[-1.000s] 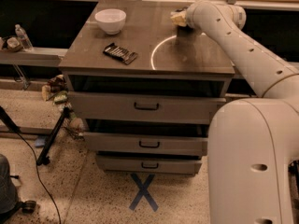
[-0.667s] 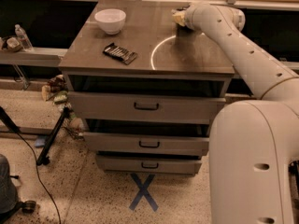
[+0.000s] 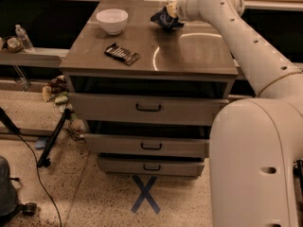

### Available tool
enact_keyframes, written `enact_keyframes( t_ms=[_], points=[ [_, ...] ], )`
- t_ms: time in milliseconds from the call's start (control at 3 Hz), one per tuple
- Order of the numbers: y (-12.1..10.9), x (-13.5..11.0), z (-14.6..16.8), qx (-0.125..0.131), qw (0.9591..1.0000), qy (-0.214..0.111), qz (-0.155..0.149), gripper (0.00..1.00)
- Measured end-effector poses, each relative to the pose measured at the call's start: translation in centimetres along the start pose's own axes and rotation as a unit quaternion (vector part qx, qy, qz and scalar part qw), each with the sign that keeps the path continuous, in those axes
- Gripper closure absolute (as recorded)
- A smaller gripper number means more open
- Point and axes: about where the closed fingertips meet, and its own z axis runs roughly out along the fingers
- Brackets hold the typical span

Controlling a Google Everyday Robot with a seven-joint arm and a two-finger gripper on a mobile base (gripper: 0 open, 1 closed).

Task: Move blue chip bag near white bowl

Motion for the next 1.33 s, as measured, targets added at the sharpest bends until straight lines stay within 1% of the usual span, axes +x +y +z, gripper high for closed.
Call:
enact_keyframes(
  t_ms=[333, 667, 1000, 1333],
  points=[
    [2.7, -1.8, 0.1, -0.031, 0.9993, -0.003, 0.021, 1.0],
    [5.3, -3.7, 0.7, -0.055, 0.9978, -0.015, 0.034, 1.0],
    [7.3, -4.8, 1.1, -0.071, 0.9967, -0.016, 0.036, 0.85],
    [8.4, -5.1, 1.3, -0.08, 0.9961, -0.011, 0.036, 0.61]
  ],
)
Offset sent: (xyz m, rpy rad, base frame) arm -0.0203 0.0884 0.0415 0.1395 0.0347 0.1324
